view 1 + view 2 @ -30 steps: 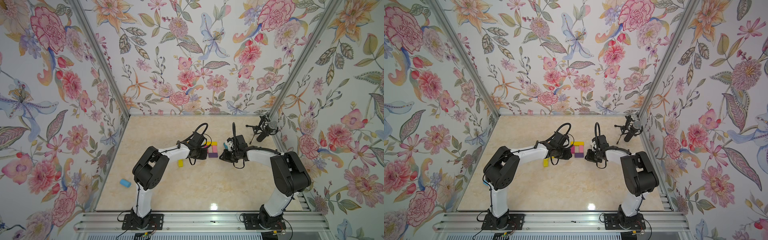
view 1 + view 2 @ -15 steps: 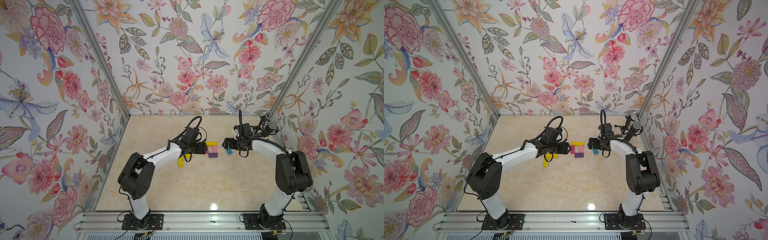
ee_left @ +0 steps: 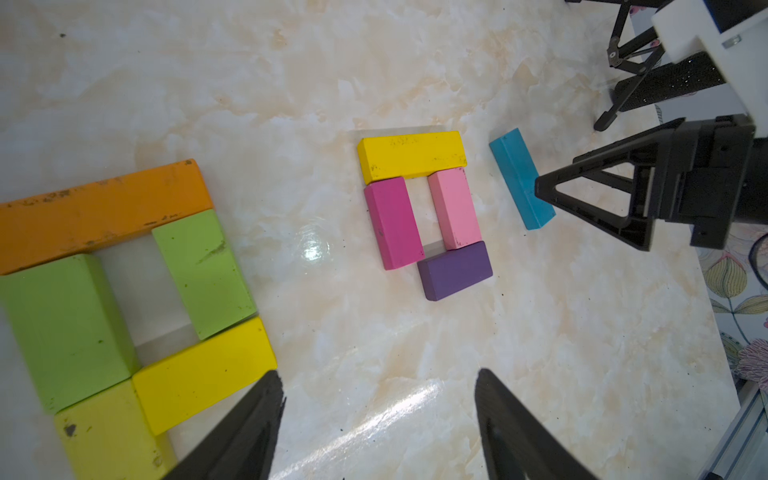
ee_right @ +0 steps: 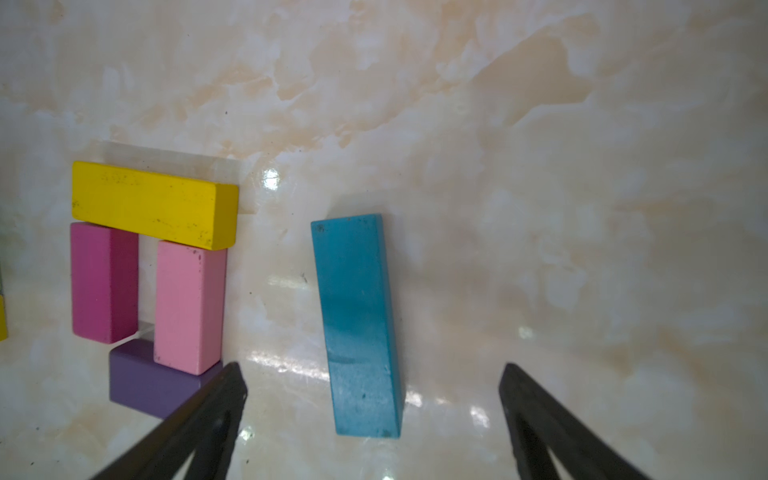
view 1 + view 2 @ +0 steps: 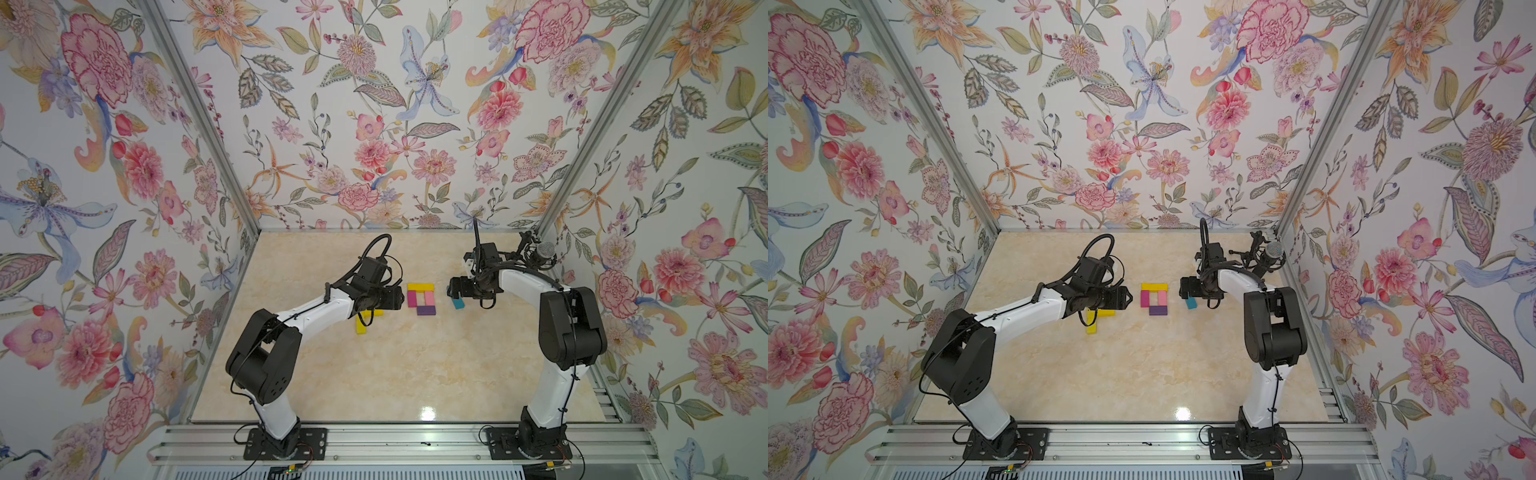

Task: Assemble the letter p with building blocks
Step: Pick up the building block from the center of the board.

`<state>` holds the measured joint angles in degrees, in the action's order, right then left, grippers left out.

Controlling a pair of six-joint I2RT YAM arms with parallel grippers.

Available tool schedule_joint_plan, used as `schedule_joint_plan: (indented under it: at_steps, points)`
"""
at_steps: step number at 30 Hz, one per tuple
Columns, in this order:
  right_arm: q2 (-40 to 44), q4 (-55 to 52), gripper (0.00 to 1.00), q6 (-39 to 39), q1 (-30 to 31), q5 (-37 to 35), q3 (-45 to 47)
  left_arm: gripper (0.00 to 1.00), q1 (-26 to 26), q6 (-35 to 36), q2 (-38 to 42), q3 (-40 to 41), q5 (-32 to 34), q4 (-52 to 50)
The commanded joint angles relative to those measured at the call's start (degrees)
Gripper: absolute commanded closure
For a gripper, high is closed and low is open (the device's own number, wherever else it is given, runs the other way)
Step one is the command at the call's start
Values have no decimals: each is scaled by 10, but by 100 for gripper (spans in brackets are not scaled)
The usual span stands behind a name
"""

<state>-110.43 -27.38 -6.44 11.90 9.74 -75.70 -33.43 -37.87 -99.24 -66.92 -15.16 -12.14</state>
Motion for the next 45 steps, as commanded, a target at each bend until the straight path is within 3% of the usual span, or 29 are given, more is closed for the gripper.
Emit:
schedule_joint_plan:
  at_steps: [1, 7, 10, 13, 18, 21, 23, 27, 31, 34, 39, 45]
  points:
    - [-13, -21, 19, 10, -3, -6, -16, 26, 12, 10, 9, 9, -12, 11]
    - [-36, -21, 34, 4, 15, -28, -26, 26, 19, 5, 17, 16, -26, 22]
    - [-37, -21, 46, -11, 15, -46, -23, 26, 23, -5, 23, 27, -51, 40]
    - [-42, -21, 67, -15, 20, -43, -23, 26, 25, -11, 26, 38, -78, 62]
    - [-52, -21, 64, -19, 29, -46, -24, 26, 29, -7, 21, 42, -82, 62]
    - [-59, -23, 54, -21, 38, -58, -28, 27, 28, -6, 25, 47, -82, 64]
    - [-65, -25, 53, -22, 42, -66, -31, 27, 29, -5, 29, 49, -82, 64]
    - [-73, -28, 64, -31, 41, -70, -32, 27, 32, -4, 35, 57, -91, 68]
    - [-60, -28, 81, -43, 43, -70, -22, 27, 40, -24, 36, 81, -181, 134]
    - [-41, -28, 88, -52, 41, -71, -14, 29, 41, -28, 39, 86, -198, 147]
    - [-4, -28, 88, -65, 43, -54, -5, 35, 42, -14, 38, 88, -243, 161]
    - [67, -30, 87, -87, 57, -51, 15, 35, 44, -26, 38, 112, -288, 197]
